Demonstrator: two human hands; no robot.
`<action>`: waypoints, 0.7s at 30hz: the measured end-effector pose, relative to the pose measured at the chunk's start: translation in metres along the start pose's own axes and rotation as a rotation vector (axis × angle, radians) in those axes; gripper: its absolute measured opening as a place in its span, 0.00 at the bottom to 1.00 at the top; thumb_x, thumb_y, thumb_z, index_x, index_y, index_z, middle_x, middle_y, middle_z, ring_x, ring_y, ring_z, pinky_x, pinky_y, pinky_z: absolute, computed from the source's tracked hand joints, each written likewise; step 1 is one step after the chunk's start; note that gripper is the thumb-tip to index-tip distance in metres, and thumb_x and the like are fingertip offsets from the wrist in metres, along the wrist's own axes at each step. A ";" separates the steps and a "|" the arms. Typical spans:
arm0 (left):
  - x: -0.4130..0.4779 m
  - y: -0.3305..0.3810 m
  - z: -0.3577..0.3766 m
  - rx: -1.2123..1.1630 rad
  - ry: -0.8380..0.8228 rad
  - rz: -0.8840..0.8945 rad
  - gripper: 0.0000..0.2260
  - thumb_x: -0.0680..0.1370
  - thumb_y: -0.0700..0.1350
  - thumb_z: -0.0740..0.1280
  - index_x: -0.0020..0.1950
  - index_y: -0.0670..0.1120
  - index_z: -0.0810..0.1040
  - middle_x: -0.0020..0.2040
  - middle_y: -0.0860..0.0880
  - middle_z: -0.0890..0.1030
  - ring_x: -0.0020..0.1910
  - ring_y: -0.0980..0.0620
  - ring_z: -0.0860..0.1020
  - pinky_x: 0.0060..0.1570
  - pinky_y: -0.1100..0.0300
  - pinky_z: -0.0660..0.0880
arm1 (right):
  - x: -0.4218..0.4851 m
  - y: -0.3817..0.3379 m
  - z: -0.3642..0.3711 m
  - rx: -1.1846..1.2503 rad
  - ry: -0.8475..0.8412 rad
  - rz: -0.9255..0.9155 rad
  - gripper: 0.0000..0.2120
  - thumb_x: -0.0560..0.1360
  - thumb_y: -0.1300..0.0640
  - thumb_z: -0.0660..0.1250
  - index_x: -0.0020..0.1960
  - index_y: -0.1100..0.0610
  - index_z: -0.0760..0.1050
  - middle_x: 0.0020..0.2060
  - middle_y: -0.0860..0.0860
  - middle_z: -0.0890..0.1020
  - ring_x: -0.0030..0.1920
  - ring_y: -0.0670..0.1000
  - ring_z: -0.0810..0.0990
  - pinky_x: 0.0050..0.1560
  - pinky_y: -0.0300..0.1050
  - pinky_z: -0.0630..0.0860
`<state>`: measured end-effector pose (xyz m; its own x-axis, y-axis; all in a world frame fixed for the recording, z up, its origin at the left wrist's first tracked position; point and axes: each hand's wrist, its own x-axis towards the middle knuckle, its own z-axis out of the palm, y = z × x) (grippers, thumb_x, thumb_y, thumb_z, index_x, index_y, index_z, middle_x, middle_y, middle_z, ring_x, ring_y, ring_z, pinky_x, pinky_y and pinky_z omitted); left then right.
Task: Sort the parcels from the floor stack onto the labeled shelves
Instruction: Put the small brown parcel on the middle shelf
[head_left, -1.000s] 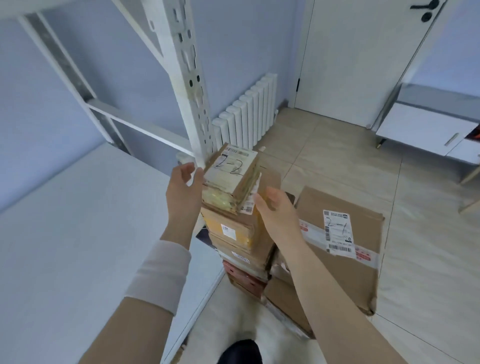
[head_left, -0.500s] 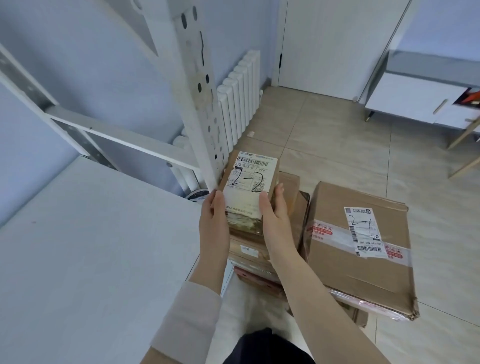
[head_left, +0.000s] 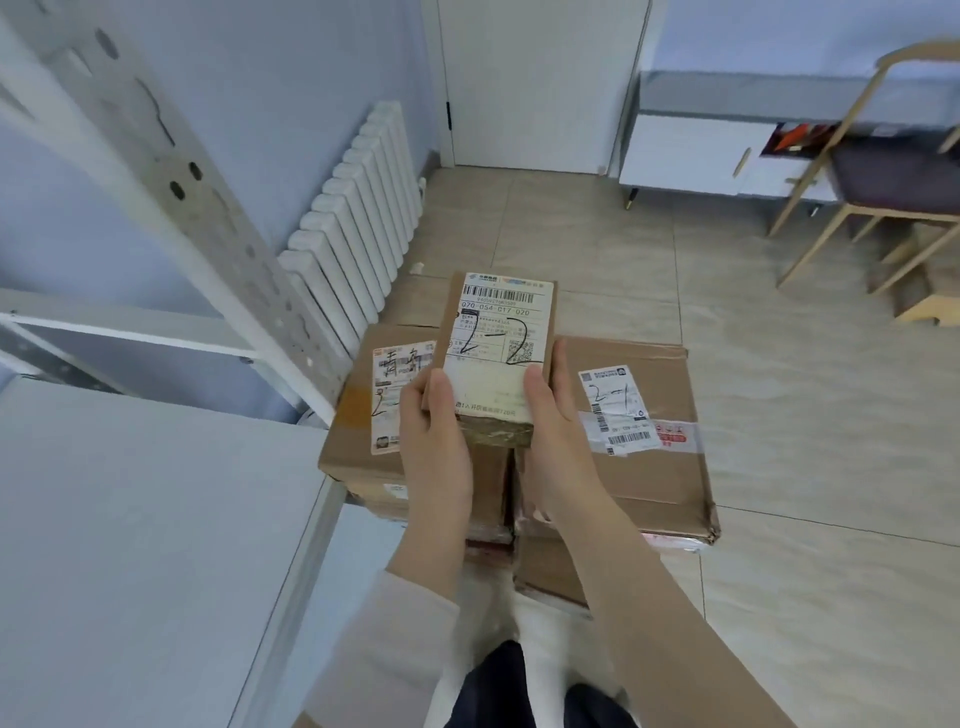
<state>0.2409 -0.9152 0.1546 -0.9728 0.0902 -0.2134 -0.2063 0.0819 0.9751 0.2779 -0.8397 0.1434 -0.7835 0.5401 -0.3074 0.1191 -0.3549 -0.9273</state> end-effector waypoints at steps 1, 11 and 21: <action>-0.008 0.000 0.015 0.016 -0.040 0.012 0.12 0.81 0.50 0.54 0.60 0.47 0.70 0.50 0.54 0.77 0.47 0.63 0.75 0.38 0.76 0.71 | -0.003 -0.007 -0.017 0.009 0.038 -0.002 0.27 0.81 0.49 0.54 0.76 0.41 0.46 0.74 0.41 0.60 0.71 0.45 0.64 0.68 0.40 0.64; -0.159 -0.018 0.219 0.059 -0.528 -0.021 0.09 0.81 0.48 0.56 0.58 0.47 0.71 0.46 0.56 0.77 0.43 0.63 0.74 0.31 0.80 0.69 | -0.071 -0.045 -0.273 0.063 0.446 -0.132 0.25 0.81 0.50 0.55 0.76 0.43 0.51 0.72 0.43 0.65 0.69 0.46 0.68 0.68 0.45 0.68; -0.300 -0.054 0.389 0.209 -1.031 0.044 0.10 0.80 0.51 0.59 0.59 0.50 0.72 0.50 0.59 0.77 0.49 0.66 0.75 0.40 0.77 0.70 | -0.156 -0.053 -0.483 0.135 0.842 -0.189 0.27 0.78 0.45 0.55 0.76 0.43 0.53 0.73 0.42 0.64 0.71 0.44 0.64 0.70 0.45 0.65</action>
<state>0.5845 -0.5607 0.1421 -0.3977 0.8902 -0.2223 -0.0556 0.2185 0.9743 0.6885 -0.5372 0.1371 -0.0656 0.9644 -0.2563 -0.0826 -0.2612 -0.9617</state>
